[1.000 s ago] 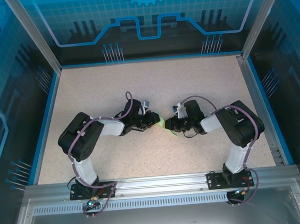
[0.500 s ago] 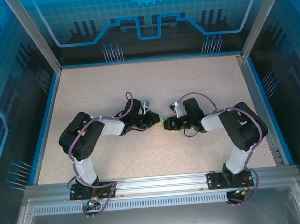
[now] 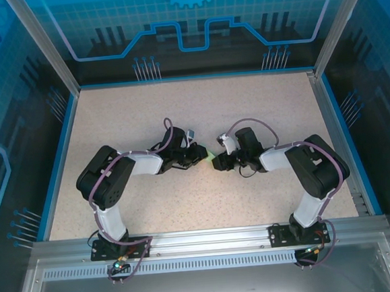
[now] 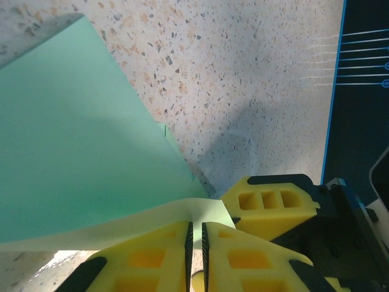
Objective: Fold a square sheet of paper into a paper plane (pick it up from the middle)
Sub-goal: Fold the wing for the fifth time at the center of the table.
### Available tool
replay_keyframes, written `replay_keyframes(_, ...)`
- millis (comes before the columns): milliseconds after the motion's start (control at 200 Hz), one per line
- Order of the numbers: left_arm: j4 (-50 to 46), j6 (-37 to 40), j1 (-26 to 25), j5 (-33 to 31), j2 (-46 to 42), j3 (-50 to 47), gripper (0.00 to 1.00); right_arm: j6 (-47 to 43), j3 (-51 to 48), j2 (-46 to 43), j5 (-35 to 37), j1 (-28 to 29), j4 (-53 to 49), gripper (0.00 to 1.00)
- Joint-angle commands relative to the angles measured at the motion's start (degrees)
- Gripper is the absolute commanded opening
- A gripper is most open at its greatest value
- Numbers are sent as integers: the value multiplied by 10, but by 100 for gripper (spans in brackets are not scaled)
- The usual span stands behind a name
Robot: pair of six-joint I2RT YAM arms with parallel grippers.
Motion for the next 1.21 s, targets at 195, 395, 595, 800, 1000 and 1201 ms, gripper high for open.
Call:
replay_keyframes(195, -15, 16, -2, -6, 17, 25, 17, -47, 41, 24, -34, 8, -17, 30)
replay_keyframes(395, -22, 22, -1, -5, 16, 31, 16, -53, 49, 43, -46, 5, -22, 28)
replay_keyframes(595, -24, 23, 2, -3, 14, 32, 16, -52, 56, 55, -57, 2, -23, 23)
replay_keyframes(800, -27, 27, 3, 0, 0, 30, 16, -31, 54, 57, -68, -2, -12, 6)
replay_keyframes(1000, -34, 40, 6, 0, -27, 18, 18, 5, 49, 62, -97, -4, 2, 5)
replay_keyframes(1201, -30, 45, 11, -4, -42, -7, 18, 40, 42, 76, -122, -4, 30, 6)
